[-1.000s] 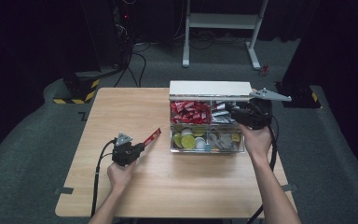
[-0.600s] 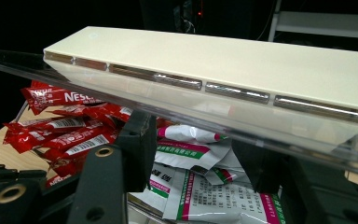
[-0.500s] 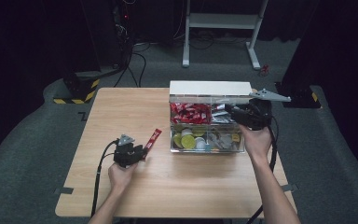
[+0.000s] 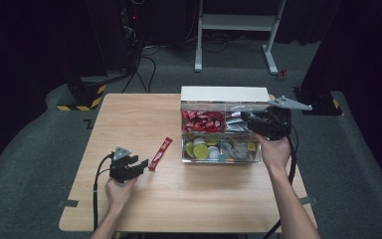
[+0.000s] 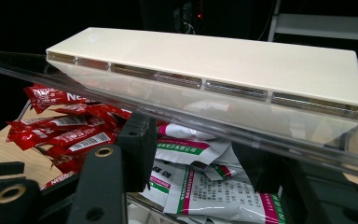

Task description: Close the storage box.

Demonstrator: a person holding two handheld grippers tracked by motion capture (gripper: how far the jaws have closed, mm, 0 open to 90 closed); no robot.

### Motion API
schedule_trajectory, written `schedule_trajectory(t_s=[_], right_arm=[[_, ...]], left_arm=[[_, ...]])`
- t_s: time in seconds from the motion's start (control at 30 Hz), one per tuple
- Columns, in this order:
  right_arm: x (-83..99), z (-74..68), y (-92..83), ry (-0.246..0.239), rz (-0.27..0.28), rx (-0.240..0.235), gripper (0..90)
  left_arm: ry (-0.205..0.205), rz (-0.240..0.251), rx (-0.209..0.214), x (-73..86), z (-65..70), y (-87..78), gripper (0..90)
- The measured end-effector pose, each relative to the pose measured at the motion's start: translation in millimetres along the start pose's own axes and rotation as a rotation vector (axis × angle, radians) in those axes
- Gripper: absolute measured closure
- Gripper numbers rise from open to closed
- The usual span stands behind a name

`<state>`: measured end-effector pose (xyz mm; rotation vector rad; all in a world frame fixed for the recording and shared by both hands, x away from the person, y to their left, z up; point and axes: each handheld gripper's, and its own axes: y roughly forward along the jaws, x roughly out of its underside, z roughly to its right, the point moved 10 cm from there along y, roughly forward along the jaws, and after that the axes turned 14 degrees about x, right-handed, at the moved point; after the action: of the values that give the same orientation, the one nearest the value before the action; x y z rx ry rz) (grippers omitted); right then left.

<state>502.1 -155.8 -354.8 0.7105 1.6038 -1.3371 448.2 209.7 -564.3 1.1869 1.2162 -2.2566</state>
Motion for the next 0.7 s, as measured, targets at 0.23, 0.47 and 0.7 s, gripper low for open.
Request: schedule_trajectory(t_s=[0.23, 0.47, 0.7], right_arm=[[0.4, 0.9, -4.7, 0.0, 0.008, 0.004, 50.0], [0.4, 1.6, -8.8, -0.002, 0.013, 0.011, 49.9], [0.6, 3.8, -14.9, -0.006, 0.023, 0.017, 49.9]], left_arm=[[0.0, -0.004, -0.052, 11.8, -15.5, -14.5, 46.2], [0.013, -0.035, -0.115, 22.9, -27.1, -17.5, 44.9], [0.031, -0.073, -0.162, 32.3, -33.5, -18.0, 44.7]])
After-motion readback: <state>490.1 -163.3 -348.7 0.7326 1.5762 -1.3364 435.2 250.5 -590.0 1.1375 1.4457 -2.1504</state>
